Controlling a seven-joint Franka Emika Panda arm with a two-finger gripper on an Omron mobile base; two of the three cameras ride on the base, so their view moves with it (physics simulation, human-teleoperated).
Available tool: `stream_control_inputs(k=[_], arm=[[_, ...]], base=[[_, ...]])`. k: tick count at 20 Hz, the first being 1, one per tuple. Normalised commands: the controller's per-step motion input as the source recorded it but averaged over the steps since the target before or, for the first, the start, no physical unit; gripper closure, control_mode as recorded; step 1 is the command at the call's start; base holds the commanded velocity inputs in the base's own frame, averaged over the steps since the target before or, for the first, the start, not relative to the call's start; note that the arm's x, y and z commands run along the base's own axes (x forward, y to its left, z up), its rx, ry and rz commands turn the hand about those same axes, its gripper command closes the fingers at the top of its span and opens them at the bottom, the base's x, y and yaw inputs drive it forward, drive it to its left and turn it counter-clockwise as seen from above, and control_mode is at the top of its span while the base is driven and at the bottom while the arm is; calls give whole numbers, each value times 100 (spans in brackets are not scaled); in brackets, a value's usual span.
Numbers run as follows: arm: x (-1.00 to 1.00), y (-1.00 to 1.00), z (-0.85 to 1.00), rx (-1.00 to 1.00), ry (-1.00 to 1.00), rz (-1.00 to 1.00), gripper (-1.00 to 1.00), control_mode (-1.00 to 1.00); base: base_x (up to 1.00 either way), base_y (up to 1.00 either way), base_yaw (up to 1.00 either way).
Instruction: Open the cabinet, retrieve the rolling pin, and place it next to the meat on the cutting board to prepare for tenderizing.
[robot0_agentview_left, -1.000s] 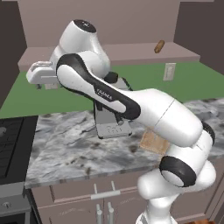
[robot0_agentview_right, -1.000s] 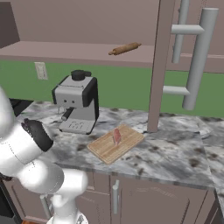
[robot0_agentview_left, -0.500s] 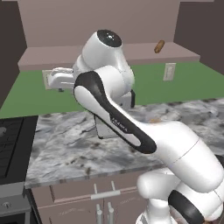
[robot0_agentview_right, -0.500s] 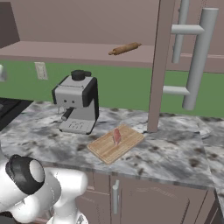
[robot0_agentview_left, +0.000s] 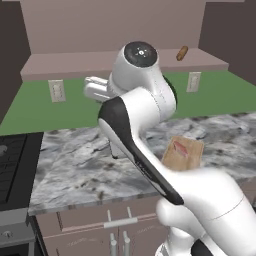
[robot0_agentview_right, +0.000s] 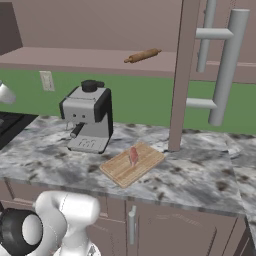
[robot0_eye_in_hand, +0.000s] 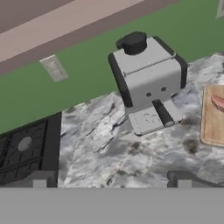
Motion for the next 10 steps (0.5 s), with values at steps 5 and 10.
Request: stream_control_inputs(k=[5,10], arm=[[-17,-75,29,1,6,-38,-100,-100],[-15,-80,25,0,3,-30,-100,-100]], base=[[0,0,0],[0,0,0]])
